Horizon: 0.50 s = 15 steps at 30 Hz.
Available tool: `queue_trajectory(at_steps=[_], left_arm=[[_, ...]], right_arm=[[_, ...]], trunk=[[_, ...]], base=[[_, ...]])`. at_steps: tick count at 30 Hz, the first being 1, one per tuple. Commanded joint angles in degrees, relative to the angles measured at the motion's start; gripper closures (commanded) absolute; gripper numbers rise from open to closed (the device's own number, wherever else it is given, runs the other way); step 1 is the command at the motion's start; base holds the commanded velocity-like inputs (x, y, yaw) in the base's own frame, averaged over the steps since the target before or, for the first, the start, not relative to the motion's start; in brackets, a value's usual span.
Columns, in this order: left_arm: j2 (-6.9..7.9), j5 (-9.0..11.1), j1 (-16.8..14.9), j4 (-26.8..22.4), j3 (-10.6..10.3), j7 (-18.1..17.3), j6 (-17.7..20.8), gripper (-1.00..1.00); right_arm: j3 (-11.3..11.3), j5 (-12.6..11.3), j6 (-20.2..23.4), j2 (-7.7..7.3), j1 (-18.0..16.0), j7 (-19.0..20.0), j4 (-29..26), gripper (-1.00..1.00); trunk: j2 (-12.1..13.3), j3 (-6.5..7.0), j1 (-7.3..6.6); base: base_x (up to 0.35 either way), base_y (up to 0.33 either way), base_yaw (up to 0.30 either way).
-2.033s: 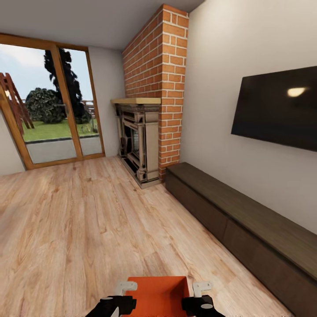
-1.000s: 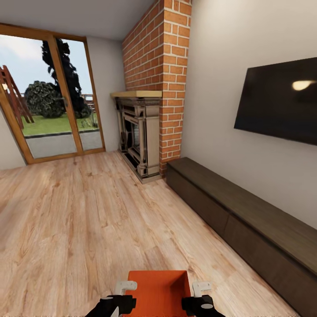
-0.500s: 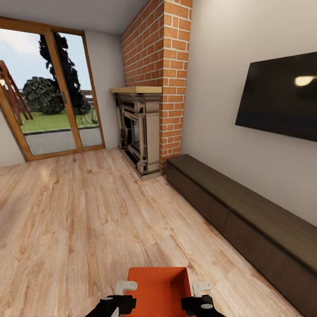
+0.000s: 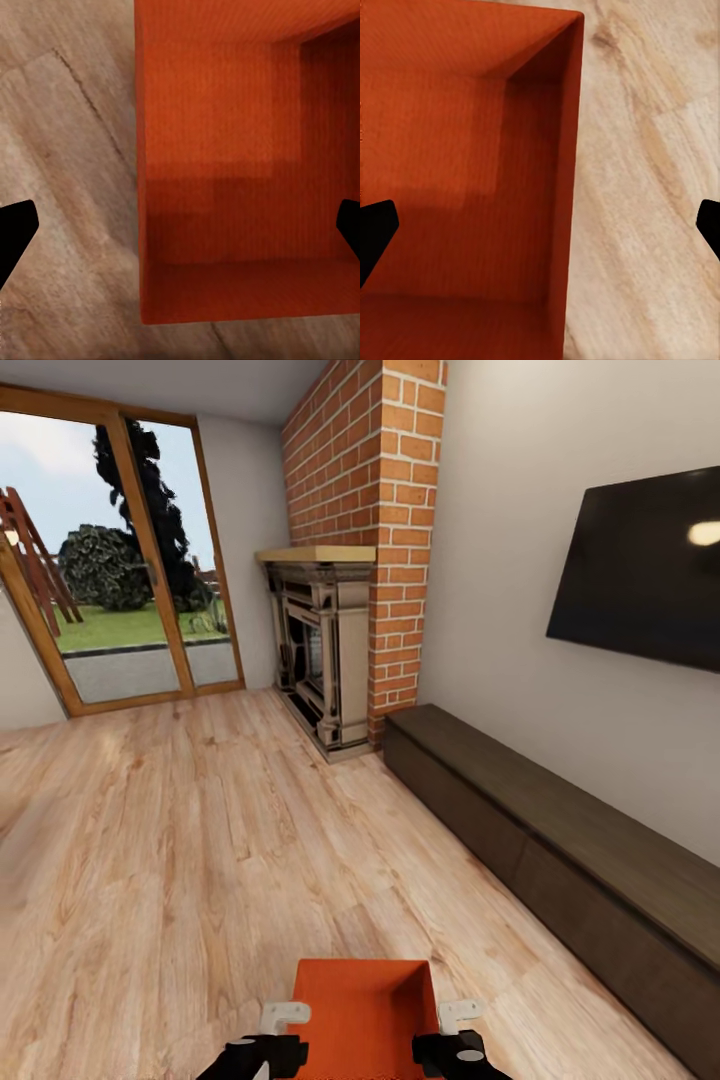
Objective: Move the two storage containers from the living room to the garage. In the garage, place one container on the floor and stack the other container on top of it (either order is fine).
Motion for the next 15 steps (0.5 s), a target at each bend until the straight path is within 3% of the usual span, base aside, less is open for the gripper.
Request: queue_trajectory(at_steps=[1,15], left_arm=[[0.05,-0.1,0.0,-0.1,0.1,0.2,0.3,-1.0],[0.46,-0.3,0.0,-0.1,0.1,0.1,0.3,-1.0]], right_arm=[[0.5,-0.5,0.0,-0.02,0.0,-0.3,0.0,-1.0],[0.5,-0.4,-1.0,-0.04,0.0,-0.2,0.0,-1.0]], trunk=[[0.0,-0.15,-0.01],[0.0,-1.29,-0.01]], base=[[0.0,0.0,0.093],[0.0,0.0,0.084]])
